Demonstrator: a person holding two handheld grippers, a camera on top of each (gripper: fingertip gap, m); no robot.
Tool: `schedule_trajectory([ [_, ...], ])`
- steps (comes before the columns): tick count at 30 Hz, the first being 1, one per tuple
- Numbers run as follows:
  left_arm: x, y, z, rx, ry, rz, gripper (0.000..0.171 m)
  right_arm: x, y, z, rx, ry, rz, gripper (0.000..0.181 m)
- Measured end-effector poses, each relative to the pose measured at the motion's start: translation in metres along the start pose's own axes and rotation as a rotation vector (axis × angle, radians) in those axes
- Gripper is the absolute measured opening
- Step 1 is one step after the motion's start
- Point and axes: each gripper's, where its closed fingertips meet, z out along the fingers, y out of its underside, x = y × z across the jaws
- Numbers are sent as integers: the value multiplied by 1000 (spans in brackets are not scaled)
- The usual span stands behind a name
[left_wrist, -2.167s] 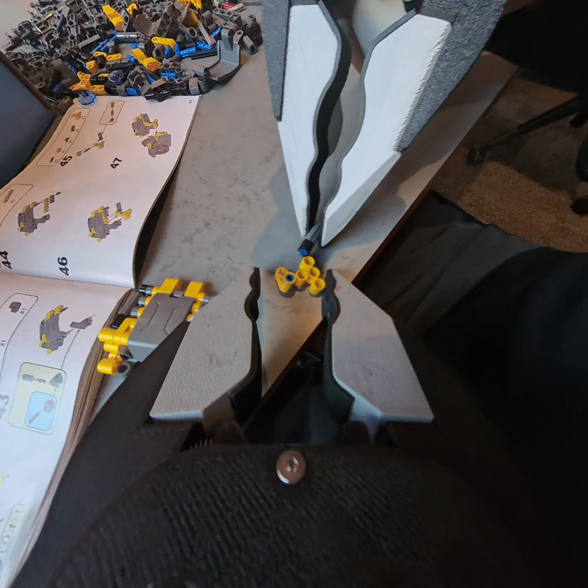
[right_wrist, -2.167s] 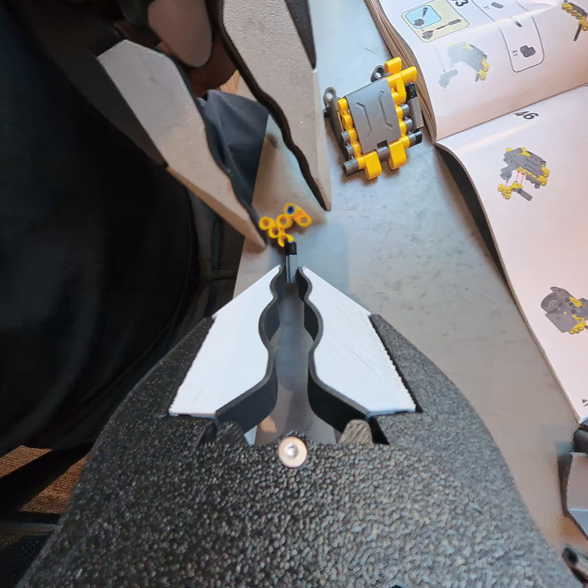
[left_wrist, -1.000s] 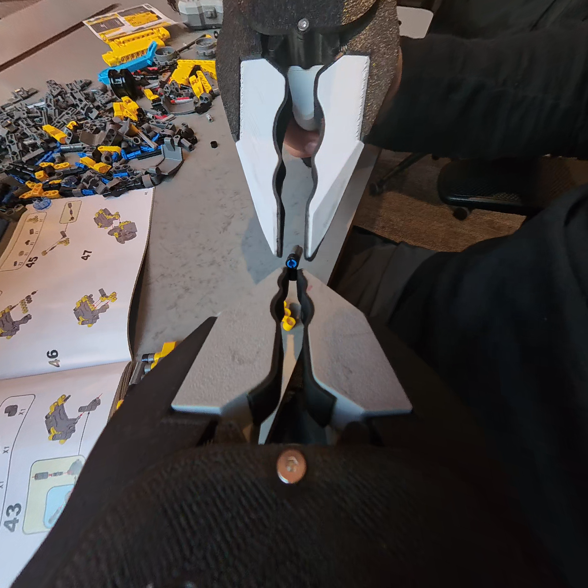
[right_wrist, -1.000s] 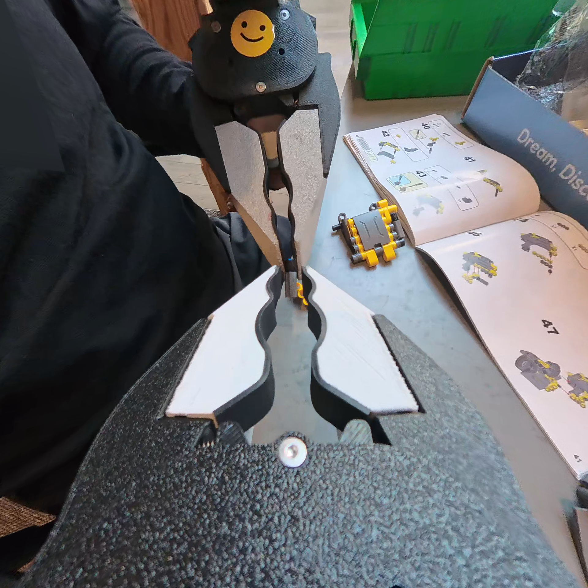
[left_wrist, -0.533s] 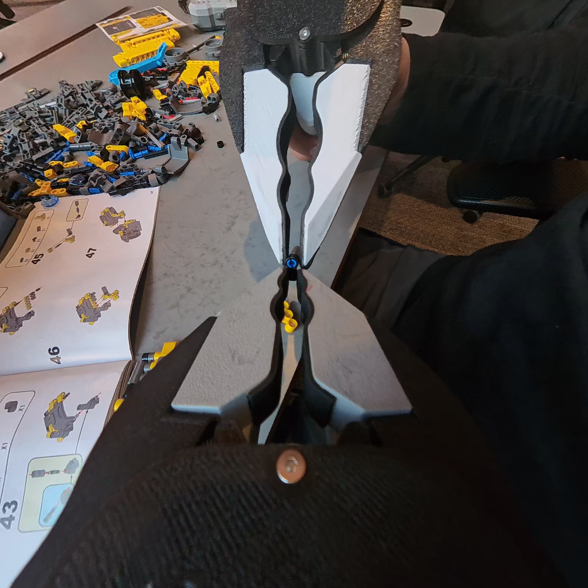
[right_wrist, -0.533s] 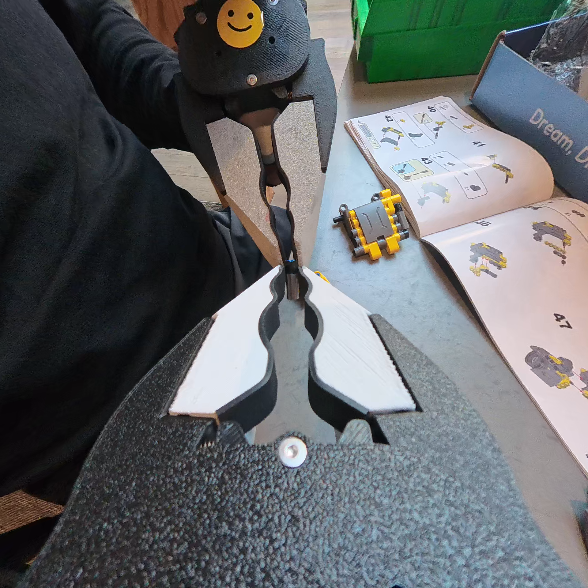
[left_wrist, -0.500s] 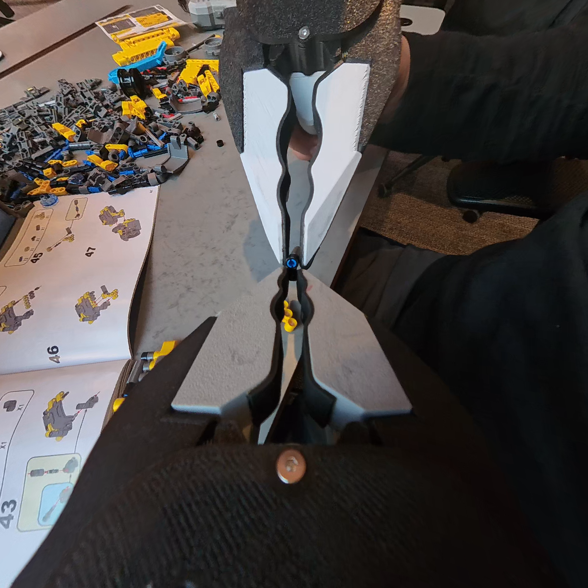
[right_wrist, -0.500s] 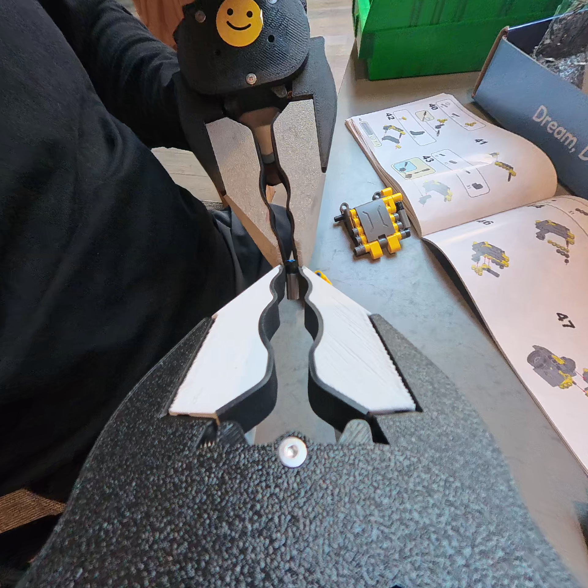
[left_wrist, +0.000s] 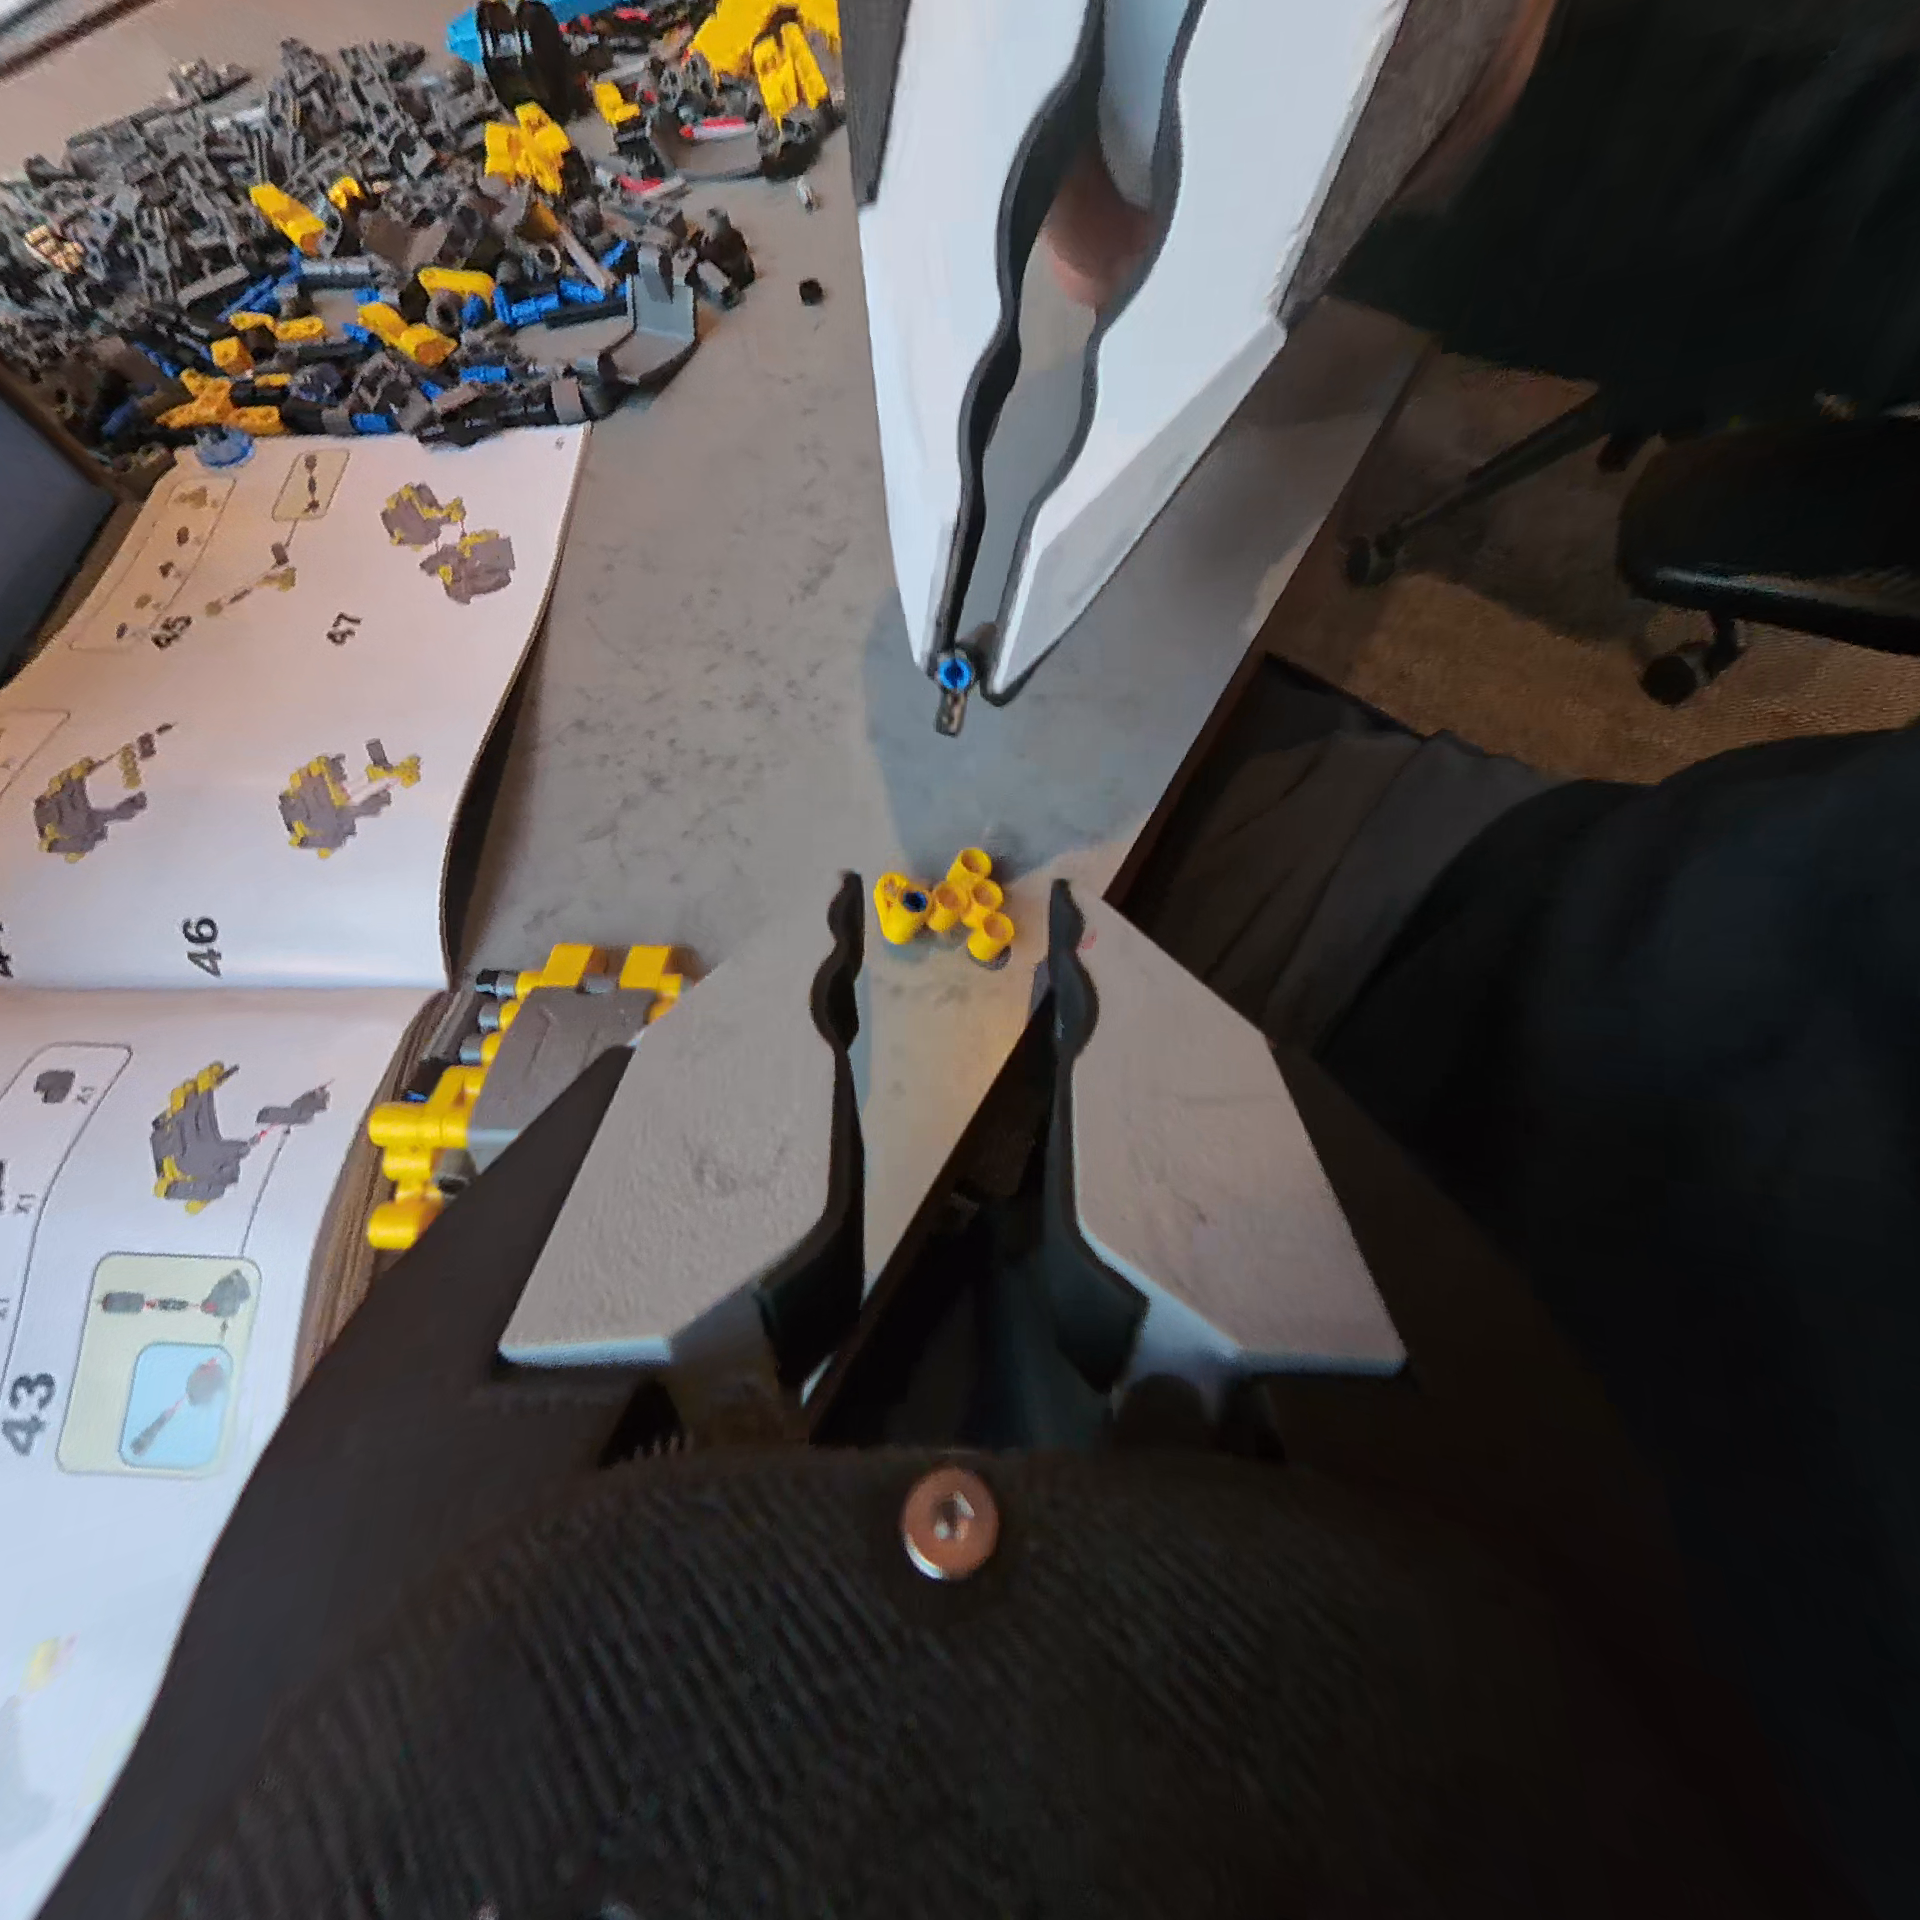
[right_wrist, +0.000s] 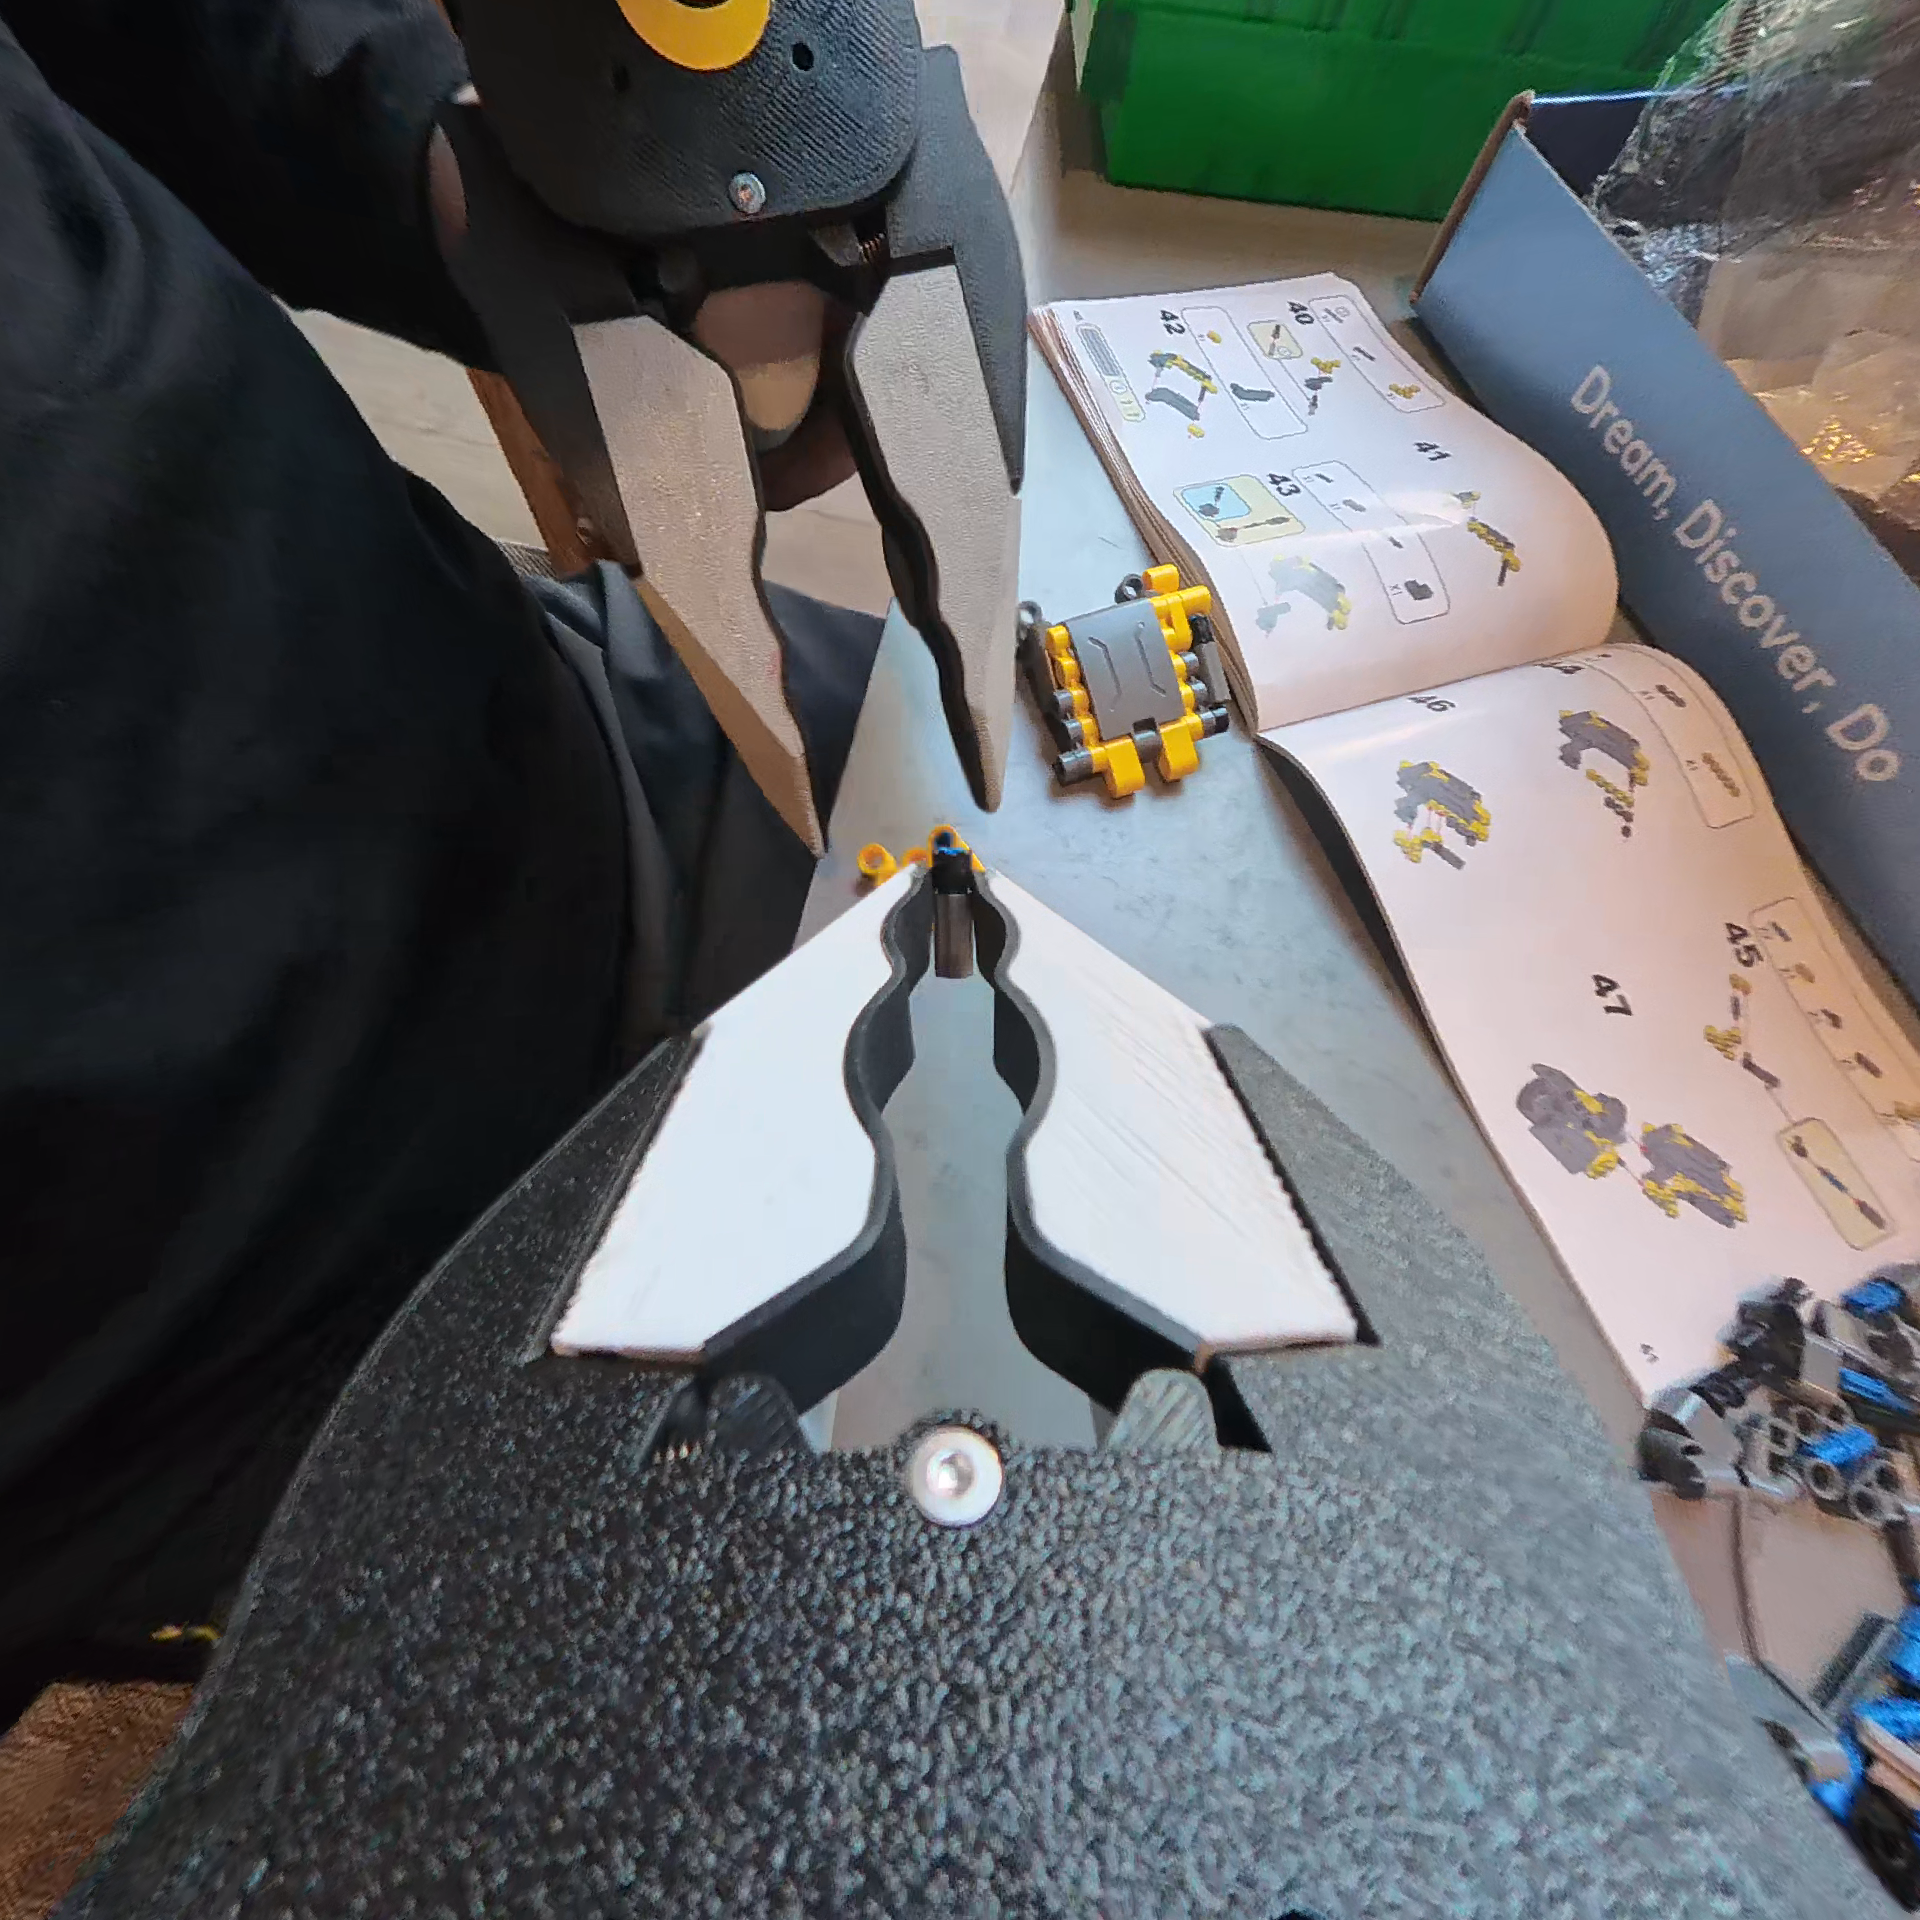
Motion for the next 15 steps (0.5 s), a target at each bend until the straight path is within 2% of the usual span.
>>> schedule_trajectory([
  [7,2,10,12,-51,-28,64,33,1,7,10,-75,40,-118,6],
  [11,1,11,14,-64,-43,124,25,3,10,18,-90,35,-190,6],
  [15,-2,12,14,-60,-35,120,25,4,16,24,-104,-8,-170,6],
])
